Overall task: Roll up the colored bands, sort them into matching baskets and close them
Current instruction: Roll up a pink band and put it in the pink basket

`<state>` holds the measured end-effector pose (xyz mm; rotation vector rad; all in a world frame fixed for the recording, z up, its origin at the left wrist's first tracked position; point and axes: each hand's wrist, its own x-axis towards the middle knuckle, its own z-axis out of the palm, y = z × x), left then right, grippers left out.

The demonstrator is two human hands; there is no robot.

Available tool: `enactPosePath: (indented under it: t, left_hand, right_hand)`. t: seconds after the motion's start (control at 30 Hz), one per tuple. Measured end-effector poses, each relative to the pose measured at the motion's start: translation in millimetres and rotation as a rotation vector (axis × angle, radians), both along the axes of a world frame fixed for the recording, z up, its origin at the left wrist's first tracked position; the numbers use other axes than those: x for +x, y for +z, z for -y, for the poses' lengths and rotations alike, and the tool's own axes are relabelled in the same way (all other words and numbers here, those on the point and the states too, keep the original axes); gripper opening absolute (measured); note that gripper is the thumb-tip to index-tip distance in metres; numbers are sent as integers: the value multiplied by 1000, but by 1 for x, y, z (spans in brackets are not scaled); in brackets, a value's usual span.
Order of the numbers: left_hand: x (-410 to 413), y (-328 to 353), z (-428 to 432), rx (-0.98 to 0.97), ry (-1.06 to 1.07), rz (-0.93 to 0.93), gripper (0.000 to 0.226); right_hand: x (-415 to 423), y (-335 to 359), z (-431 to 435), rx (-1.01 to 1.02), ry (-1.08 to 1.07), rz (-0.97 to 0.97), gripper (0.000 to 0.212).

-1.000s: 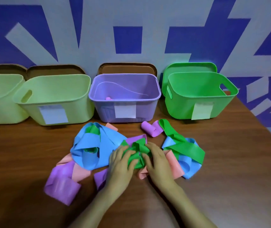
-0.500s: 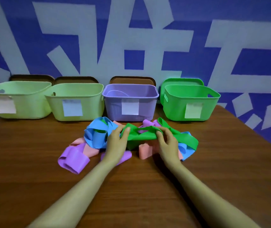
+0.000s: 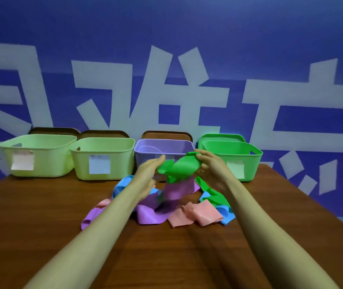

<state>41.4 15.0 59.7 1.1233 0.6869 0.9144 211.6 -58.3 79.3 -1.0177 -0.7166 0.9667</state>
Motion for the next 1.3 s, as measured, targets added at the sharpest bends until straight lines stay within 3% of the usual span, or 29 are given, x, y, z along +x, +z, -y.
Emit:
enactPosePath:
  t: [0.07, 0.13, 0.2, 0.27, 0.47, 0.57, 0.7, 0.77, 0.83, 0.9, 0.97, 1.1, 1.3]
  left_hand:
    - [4, -10, -5, 159, 42, -238, 55]
    - [6, -30, -9, 278, 76, -532, 84]
    - [8, -57, -14, 408, 35, -768, 82]
    - [12, -77, -13, 555, -42, -854, 61]
    - [22, -100, -14, 819, -187, -1118, 44]
    - [24, -91, -16, 766, -192, -1103, 30]
    - [21, -67, -10, 765, -166, -1057, 39]
    - [19, -50, -4, 651, -47, -814, 42]
    - [20, -28, 5, 394, -44, -395, 43]
    - [21, -9, 14, 218, -188, -112, 34]
    - [18, 7, 23, 267, -251, -82, 19]
    - [9, 25, 19, 309, -120, 0, 4]
    - [0, 42, 4, 289, -27, 154, 20]
  right_hand:
    - [4, -10, -5, -72, 72, 144, 34]
    - [8, -25, -5, -275, 103, 525, 34]
    - [11, -47, -1, -488, 193, 1038, 35]
    - [10, -72, 5, -650, 263, 1404, 36]
    - [22, -74, 4, -497, 63, 1576, 20]
    - [26, -45, 10, -293, -17, 1398, 17]
    - [23, -3, 18, -6, -85, 799, 15]
    - [18, 12, 18, 90, -41, 566, 15]
    - [13, 20, 16, 157, 41, 407, 17]
    - [8, 24, 13, 193, 106, 346, 20]
    - [5, 28, 11, 233, 154, 323, 25]
    - [7, 30, 11, 227, 123, 337, 33]
    - [6, 26, 15, 19, 108, 473, 22]
